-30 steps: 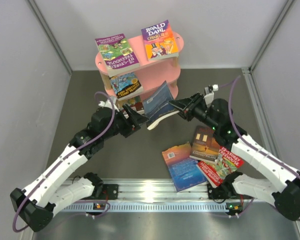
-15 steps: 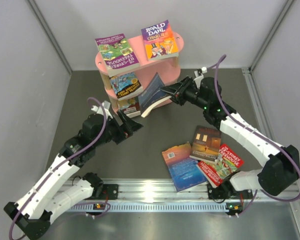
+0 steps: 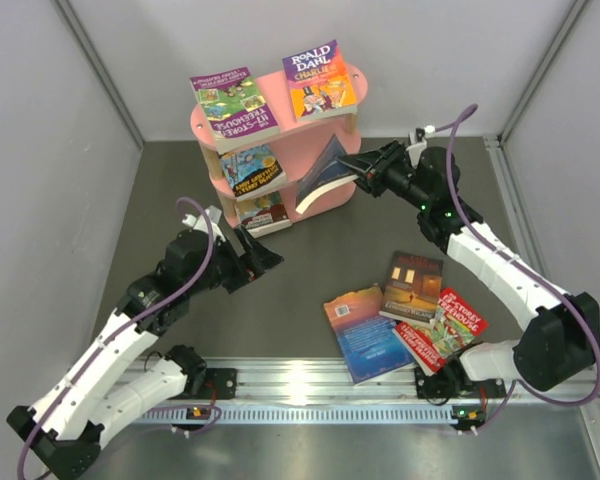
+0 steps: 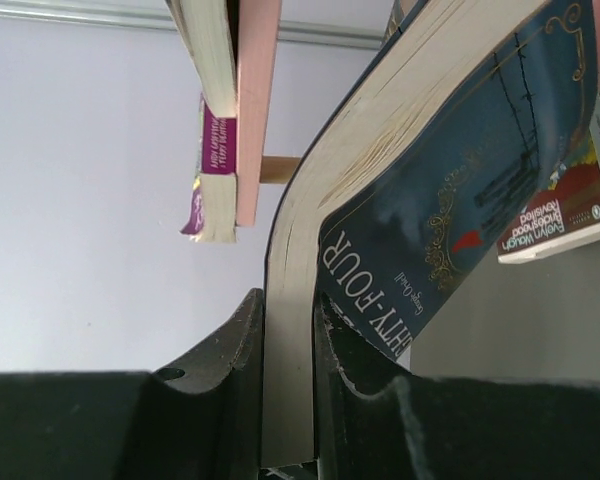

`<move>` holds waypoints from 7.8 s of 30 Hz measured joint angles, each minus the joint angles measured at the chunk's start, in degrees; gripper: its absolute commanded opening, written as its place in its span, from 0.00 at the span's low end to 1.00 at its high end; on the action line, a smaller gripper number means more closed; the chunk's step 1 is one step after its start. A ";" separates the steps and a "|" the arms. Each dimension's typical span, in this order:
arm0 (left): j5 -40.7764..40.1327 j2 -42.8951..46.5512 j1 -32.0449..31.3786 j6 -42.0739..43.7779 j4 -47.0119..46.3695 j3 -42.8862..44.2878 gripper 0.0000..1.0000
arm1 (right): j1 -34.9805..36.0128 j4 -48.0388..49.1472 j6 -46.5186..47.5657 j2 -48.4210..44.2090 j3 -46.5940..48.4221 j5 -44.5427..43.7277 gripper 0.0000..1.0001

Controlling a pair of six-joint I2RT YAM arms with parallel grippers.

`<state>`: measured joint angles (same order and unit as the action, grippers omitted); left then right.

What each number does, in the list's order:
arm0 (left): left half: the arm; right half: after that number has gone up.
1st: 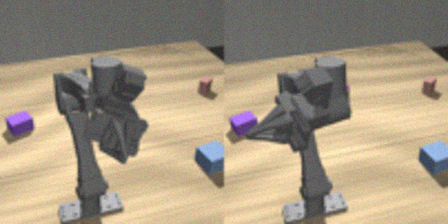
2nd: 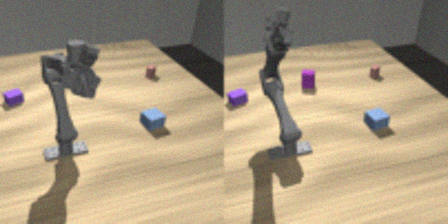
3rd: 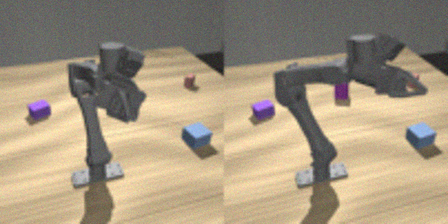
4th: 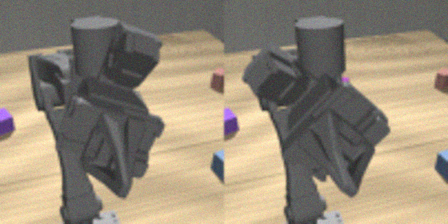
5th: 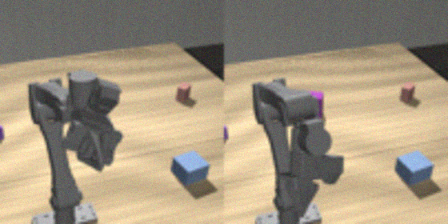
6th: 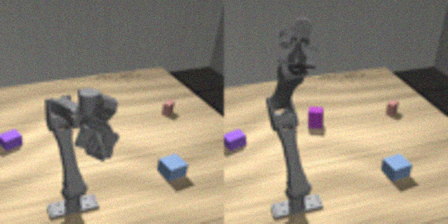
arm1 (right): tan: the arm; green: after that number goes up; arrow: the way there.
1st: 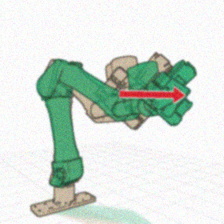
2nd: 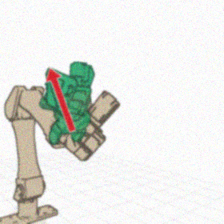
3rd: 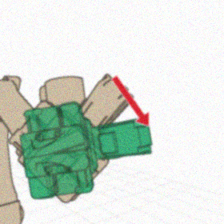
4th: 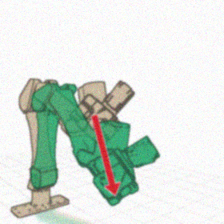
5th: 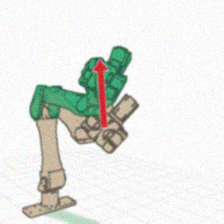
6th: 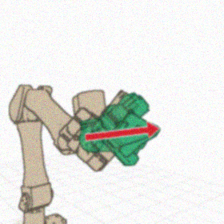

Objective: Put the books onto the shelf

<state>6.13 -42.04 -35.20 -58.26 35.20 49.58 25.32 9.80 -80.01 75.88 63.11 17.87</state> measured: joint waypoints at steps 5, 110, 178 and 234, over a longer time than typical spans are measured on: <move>-0.09 -0.85 0.00 0.50 1.16 0.02 0.89 | -0.83 2.78 -1.62 0.02 -0.09 -0.26 0.00; -8.35 6.21 0.00 -3.48 14.73 1.29 0.71 | 2.97 14.62 11.30 23.26 8.07 2.86 0.00; -13.27 -43.12 9.68 11.41 0.96 22.64 0.03 | 13.57 -5.03 16.81 33.83 23.50 -6.97 0.00; -5.66 -8.22 7.50 10.29 8.31 3.43 0.62 | -20.59 -45.72 41.00 -17.35 -11.15 -8.81 1.00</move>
<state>0.47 -50.26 -27.70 -47.97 43.51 53.01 4.73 -35.92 -39.00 58.52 51.96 9.06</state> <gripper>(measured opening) 0.620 0.996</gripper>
